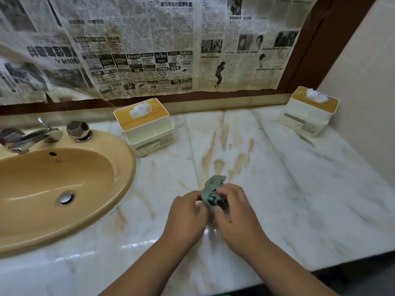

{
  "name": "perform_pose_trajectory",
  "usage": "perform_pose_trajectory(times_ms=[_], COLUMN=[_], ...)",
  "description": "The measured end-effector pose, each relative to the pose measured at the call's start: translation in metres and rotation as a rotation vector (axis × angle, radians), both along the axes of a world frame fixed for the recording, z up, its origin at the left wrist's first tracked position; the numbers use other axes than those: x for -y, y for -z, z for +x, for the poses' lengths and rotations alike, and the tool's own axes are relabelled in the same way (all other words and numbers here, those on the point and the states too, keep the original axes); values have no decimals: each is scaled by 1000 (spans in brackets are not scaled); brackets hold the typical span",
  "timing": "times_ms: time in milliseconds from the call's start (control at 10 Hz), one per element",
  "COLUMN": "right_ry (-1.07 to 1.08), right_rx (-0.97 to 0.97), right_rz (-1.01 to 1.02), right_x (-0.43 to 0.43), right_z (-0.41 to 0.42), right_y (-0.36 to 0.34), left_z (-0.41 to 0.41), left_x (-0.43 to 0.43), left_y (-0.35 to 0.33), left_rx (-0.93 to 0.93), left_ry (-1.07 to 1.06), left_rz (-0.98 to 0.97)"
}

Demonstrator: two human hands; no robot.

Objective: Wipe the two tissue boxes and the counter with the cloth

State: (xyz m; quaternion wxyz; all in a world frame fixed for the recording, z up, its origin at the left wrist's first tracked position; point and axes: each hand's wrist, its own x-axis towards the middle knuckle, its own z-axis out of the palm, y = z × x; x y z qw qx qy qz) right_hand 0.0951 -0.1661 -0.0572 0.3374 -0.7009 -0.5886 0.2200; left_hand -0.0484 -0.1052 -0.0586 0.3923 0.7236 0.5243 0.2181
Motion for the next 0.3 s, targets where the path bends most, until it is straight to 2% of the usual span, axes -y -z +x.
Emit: perform_pose_trajectory(times_ms=[100, 200, 300], right_ry=[-106, -155, -134], right_rx=[298, 201, -49], right_rz=[-291, -285, -292], right_x=[-8, -8, 5], right_z=[19, 35, 53], right_y=[10, 13, 12], left_z=[3, 4, -3], left_x=[-4, 0, 16], left_y=[22, 23, 25], left_rx=[-241, -233, -134], left_ry=[11, -21, -131], left_rz=[86, 129, 155])
